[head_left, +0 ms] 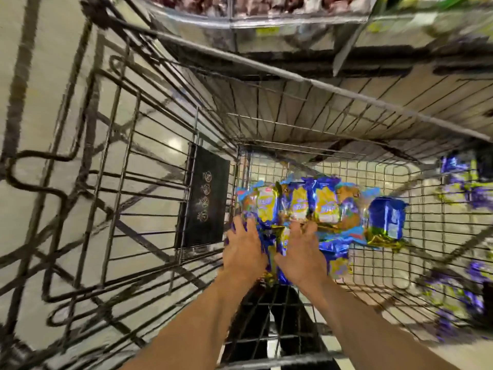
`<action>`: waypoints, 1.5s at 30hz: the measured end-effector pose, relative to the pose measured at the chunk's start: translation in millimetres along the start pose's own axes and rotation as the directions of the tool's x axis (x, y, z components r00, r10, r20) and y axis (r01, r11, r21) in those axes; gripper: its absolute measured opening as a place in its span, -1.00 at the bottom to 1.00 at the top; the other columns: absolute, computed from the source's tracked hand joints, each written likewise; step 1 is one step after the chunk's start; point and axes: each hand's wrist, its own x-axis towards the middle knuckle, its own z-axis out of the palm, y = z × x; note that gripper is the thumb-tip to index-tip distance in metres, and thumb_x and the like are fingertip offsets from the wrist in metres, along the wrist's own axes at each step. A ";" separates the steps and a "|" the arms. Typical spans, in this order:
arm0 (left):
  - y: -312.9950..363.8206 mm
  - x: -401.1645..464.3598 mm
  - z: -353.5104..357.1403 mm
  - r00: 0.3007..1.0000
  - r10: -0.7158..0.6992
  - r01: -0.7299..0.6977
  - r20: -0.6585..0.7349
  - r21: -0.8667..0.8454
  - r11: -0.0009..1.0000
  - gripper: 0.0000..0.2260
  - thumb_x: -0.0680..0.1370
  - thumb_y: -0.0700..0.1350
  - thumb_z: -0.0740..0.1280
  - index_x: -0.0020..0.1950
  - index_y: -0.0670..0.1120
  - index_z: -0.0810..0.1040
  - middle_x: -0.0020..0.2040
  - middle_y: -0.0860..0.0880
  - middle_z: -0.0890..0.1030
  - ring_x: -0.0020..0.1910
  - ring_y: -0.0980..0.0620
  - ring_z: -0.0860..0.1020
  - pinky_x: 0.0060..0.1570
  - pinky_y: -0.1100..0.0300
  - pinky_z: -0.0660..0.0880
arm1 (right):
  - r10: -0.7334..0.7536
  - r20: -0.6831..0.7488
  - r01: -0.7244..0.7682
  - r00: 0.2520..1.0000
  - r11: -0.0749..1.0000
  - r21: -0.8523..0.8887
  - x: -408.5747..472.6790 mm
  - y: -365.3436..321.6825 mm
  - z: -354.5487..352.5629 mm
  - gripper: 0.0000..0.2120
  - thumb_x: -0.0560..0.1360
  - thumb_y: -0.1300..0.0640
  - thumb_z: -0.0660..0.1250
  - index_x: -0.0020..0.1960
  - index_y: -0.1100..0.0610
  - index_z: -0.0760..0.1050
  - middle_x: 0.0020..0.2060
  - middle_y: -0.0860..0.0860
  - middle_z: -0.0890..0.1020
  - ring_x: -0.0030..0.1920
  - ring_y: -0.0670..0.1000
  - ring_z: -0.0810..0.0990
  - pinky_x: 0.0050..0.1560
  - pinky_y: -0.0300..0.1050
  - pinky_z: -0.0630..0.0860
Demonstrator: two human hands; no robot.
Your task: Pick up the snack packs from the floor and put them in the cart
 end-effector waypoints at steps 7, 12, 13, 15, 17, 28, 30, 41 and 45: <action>11.2 5.9 33.0 0.995 -0.015 0.023 0.094 -0.083 0.996 -0.41 0.54 0.07 0.36 0.43 -0.04 0.14 0.48 -0.11 0.09 0.38 -0.20 0.28 0.14 -0.17 0.52 | 0.023 0.045 -0.018 0.999 0.993 -0.116 7.7 6.5 8.0 -0.26 0.41 -0.04 0.49 0.42 0.06 0.14 0.33 0.11 0.11 0.31 0.20 0.32 -0.14 -0.05 0.56; 10.2 2.6 24.5 0.996 -0.014 0.020 0.087 -0.072 0.997 -0.41 0.53 0.05 0.39 0.43 -0.05 0.16 0.47 -0.11 0.11 0.38 -0.18 0.28 0.19 -0.15 0.49 | 0.026 0.032 -0.023 0.999 0.996 -0.089 6.5 4.6 3.3 -0.28 0.45 -0.07 0.44 0.45 0.05 0.13 0.34 0.11 0.10 0.32 0.20 0.28 -0.11 -0.04 0.56; 10.7 1.4 19.4 0.998 -0.004 0.008 0.068 -0.052 0.999 -0.39 0.52 0.04 0.39 0.44 -0.06 0.16 0.45 -0.11 0.13 0.37 -0.17 0.29 0.20 -0.12 0.49 | 0.027 0.018 -0.025 0.999 0.996 -0.090 5.0 3.4 0.1 -0.28 0.46 -0.09 0.42 0.46 0.05 0.12 0.34 0.11 0.11 0.32 0.19 0.29 -0.11 -0.04 0.56; 13.5 -2.0 4.1 0.999 0.027 -0.027 0.021 -0.009 1.000 -0.37 0.50 0.01 0.39 0.46 -0.07 0.17 0.42 -0.10 0.17 0.34 -0.14 0.29 0.20 -0.06 0.48 | 0.022 -0.005 -0.022 1.000 0.994 -0.106 0.2 -0.2 -10.0 -0.28 0.47 -0.08 0.39 0.48 0.05 0.10 0.33 0.11 0.14 0.29 0.17 0.30 -0.11 -0.05 0.56; 18.1 -8.3 -18.5 0.997 0.070 -0.069 -0.030 0.029 0.997 -0.39 0.48 -0.02 0.40 0.43 -0.07 0.18 0.41 -0.10 0.19 0.33 -0.12 0.30 0.20 -0.02 0.47 | -0.002 -0.034 -0.002 0.999 0.993 -0.115 -8.8 -6.0 -28.3 -0.34 0.46 -0.02 0.38 0.45 0.05 0.14 0.30 0.11 0.19 0.26 0.14 0.32 -0.08 -0.05 0.54; 84.3 -88.8 -191.6 0.815 0.477 -0.334 -0.330 0.404 0.851 -0.53 0.46 -0.03 0.36 0.33 -0.02 0.32 0.31 -0.08 0.36 0.26 -0.12 0.36 0.10 0.03 0.41 | -0.177 -0.402 0.017 0.898 0.929 -0.370 -109.2 -16.9 -210.9 -0.49 0.43 -0.05 0.39 0.32 0.05 0.36 0.26 0.10 0.40 0.26 0.14 0.39 0.22 0.06 0.41; 109.5 -107.9 -205.5 0.762 0.542 -0.385 -0.355 0.424 0.820 -0.55 0.46 -0.05 0.33 0.32 -0.02 0.33 0.32 -0.08 0.37 0.28 -0.13 0.34 0.14 0.03 0.39 | -0.147 -0.472 -0.045 0.869 0.927 -0.373 -134.3 -5.3 -235.9 -0.52 0.35 -0.09 0.45 0.19 0.05 0.44 0.14 0.09 0.46 0.14 0.14 0.46 0.08 0.07 0.44; 287.4 -264.3 -164.9 0.511 0.808 -0.633 -0.294 0.507 0.585 -0.49 0.46 -0.06 0.33 0.40 -0.07 0.34 0.26 -0.08 0.43 0.21 -0.15 0.40 0.08 0.02 0.40 | 0.118 -0.697 -0.255 0.707 0.962 -0.096 -271.9 143.6 -292.3 -0.52 0.42 0.07 0.40 0.31 0.01 0.38 0.20 0.04 0.45 0.20 0.10 0.44 0.13 0.01 0.42; 354.8 -324.1 -101.1 0.449 0.861 -0.677 -0.238 0.538 0.502 -0.50 0.41 -0.04 0.32 0.35 -0.09 0.43 0.19 -0.12 0.50 0.13 -0.18 0.47 0.00 -0.02 0.46 | 0.231 -0.744 -0.324 0.627 0.946 0.020 -341.7 234.1 -285.1 -0.52 0.41 0.05 0.40 0.30 0.02 0.38 0.21 0.05 0.47 0.18 0.11 0.48 0.07 0.00 0.45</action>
